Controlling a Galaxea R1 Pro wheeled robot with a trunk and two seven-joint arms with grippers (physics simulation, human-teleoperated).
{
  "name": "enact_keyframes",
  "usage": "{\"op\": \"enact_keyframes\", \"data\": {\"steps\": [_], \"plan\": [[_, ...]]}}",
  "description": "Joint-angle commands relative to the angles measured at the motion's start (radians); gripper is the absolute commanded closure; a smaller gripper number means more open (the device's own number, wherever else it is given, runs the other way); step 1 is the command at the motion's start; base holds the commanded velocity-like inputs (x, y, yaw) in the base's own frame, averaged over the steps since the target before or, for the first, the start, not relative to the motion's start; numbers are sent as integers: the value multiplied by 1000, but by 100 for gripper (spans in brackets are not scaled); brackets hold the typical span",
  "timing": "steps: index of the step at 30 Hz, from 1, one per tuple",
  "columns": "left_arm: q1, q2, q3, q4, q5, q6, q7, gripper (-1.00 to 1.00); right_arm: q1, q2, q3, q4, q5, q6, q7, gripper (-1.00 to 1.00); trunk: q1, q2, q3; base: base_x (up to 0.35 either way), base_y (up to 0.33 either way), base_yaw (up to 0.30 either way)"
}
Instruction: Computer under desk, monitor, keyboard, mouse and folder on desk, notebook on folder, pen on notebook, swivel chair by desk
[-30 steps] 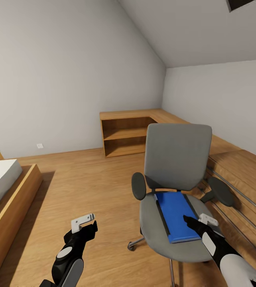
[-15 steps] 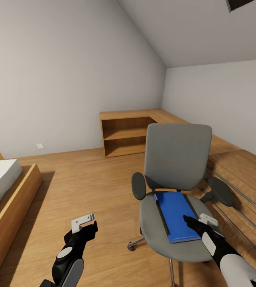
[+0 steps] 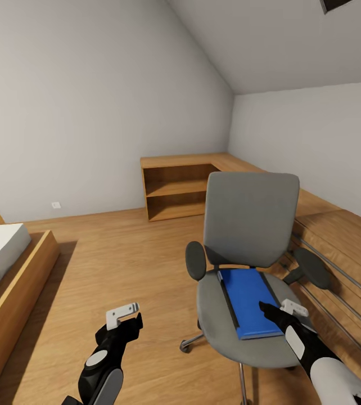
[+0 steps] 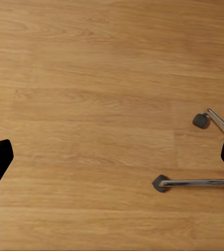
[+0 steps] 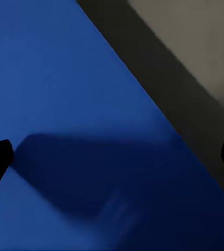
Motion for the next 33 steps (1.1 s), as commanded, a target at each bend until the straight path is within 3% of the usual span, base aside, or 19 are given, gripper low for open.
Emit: {"op": "enact_keyframes", "data": {"steps": [1, 17, 33], "plan": [[-1, 0, -2, -1, 7, 2, 9, -100, 0, 0, -6, 17, -3, 4, 5, -100, 0, 0, -1, 0, 0, 0], [-1, 4, 0, 6, 10, 3, 10, -100, 0, 0, -5, 17, -3, 4, 5, -100, 0, 0, -1, -2, 0, 0], [-1, 4, 0, 7, 8, 2, 11, -100, 0, 0, -5, 18, -3, 4, 5, -100, 0, 0, -1, -163, 0, 0]]}}
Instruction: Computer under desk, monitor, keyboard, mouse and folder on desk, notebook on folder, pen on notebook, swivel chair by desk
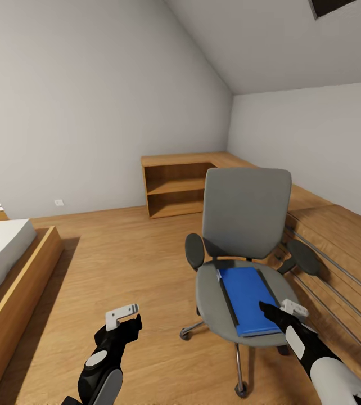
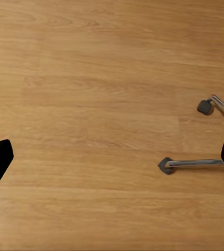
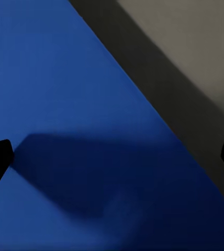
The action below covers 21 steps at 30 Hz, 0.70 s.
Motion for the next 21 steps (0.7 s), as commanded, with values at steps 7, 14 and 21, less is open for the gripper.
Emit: {"op": "enact_keyframes", "data": {"steps": [7, 14, 21], "plan": [[-1, 0, -1, -2, 6, 2, 9, -100, 0, 0, -4, 20, -5, 4, 5, -100, 0, 0, -1, -32, 0, 0], [-1, 0, -1, -1, 7, 2, 9, -100, 0, 0, -4, 20, -5, 4, 5, -100, 0, 0, -1, -209, 0, 0], [-1, 0, -1, -1, 7, 2, 9, -100, 0, 0, -4, 20, -5, 4, 5, -100, 0, 0, -1, -192, 0, 0]]}}
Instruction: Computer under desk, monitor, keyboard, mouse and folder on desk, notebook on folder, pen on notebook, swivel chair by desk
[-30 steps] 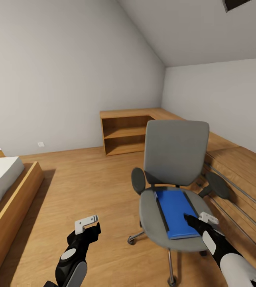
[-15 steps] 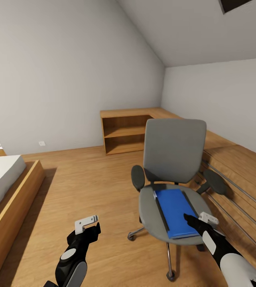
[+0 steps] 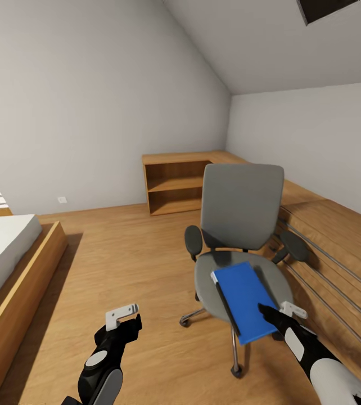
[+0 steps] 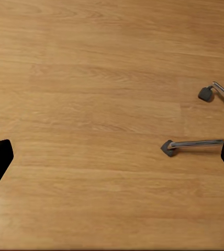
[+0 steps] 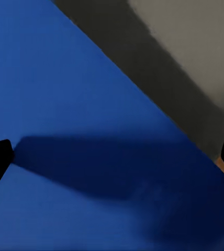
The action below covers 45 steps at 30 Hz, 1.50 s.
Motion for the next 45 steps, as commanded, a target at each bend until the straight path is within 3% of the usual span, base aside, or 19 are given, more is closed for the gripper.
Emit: {"op": "enact_keyframes", "data": {"steps": [1, 17, 45], "plan": [[-1, 0, -1, -1, 7, 2, 8, -100, -1, 0, -6, -1, -7, 4, 6, -100, 0, 0, -1, -65, 0, 0], [-1, 0, -1, -1, 9, 2, 7, -100, 0, 0, -6, -1, -7, 4, 6, -100, 0, 0, -1, -10, 0, 0], [-1, 0, -3, -1, 9, 4, 7, -100, 0, 0, -6, -4, -7, 3, 6, -100, -108, 196, 87, 0, 0, 0]]}}
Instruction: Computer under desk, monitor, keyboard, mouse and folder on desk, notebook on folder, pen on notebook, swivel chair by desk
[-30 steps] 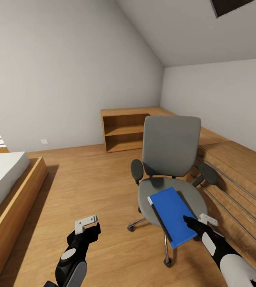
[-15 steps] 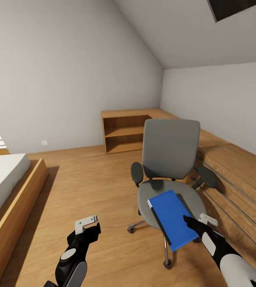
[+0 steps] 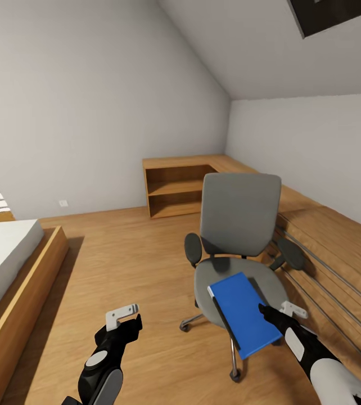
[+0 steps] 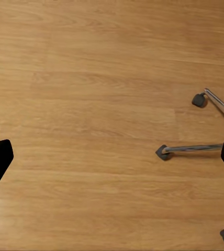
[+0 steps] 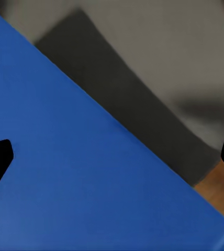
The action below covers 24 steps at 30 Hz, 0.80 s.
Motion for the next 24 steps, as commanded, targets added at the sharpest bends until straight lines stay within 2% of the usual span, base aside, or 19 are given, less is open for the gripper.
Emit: {"op": "enact_keyframes", "data": {"steps": [1, 13, 19, 24], "plan": [[-1, 0, -1, -1, 7, 2, 8, -100, 0, 0, -6, -1, -7, 4, 6, -100, -4, 7, 2, 0, 0, 0], [-1, -1, -1, -1, 7, 2, 8, -100, 0, -1, -6, -7, -9, -30, 8, -100, -50, 91, 40, 0, 0, 0], [-1, -1, -2, 0, 7, 2, 8, -100, 0, -1, -6, -42, -9, -37, 9, -100, -73, 133, 59, 0, 0, 0], [-1, -1, -3, 0, 7, 2, 8, -100, 0, -1, -6, -86, -9, -36, 11, -100, -73, 133, 59, 0, 0, 0]]}}
